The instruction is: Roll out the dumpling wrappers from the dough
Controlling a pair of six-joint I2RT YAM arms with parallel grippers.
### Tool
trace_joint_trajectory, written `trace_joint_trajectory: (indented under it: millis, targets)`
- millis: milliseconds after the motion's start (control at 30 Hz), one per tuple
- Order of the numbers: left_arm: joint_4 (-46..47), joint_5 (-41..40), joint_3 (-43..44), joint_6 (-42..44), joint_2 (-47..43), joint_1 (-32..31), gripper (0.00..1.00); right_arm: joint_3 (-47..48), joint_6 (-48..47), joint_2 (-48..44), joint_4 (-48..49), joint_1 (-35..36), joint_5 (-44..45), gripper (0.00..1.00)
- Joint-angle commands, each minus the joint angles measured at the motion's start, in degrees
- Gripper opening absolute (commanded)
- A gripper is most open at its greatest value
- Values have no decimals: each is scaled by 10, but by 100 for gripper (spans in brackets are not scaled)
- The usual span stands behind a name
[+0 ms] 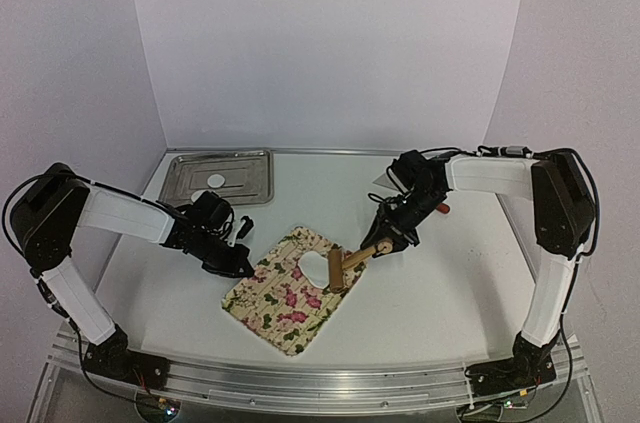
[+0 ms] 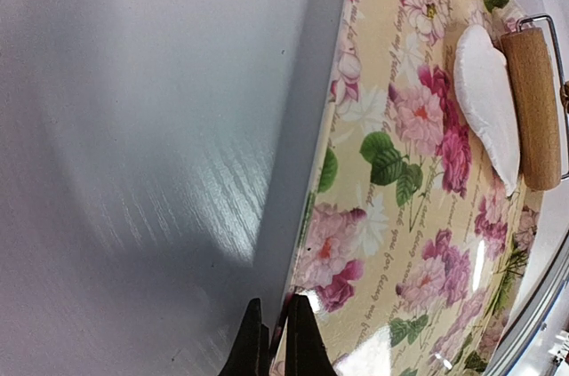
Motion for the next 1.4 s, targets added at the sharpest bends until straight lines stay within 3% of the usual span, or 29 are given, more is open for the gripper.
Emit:
trace_joint_trajectory:
  millis: [0,333,667,900,1100,1367]
  targets:
    - [-51,-51,-18,-8,-18,20,0,-68,23,78,-136,-12,332,0]
    - [-37,-22,-24,17,-27,17,0,-49,-13,35,-128,-13,292,0]
    - [-23,21,-26,53,-17,-16,0,12,-85,-90,-104,12,54,0]
    - [-12,59,-28,62,-7,-29,0,7,-67,-161,-102,20,-22,0]
    - [-10,81,-19,70,13,-42,0,16,-68,-125,-91,20,-61,0]
    - [-10,85,-14,70,17,-45,0,94,-78,-28,-84,20,-45,0]
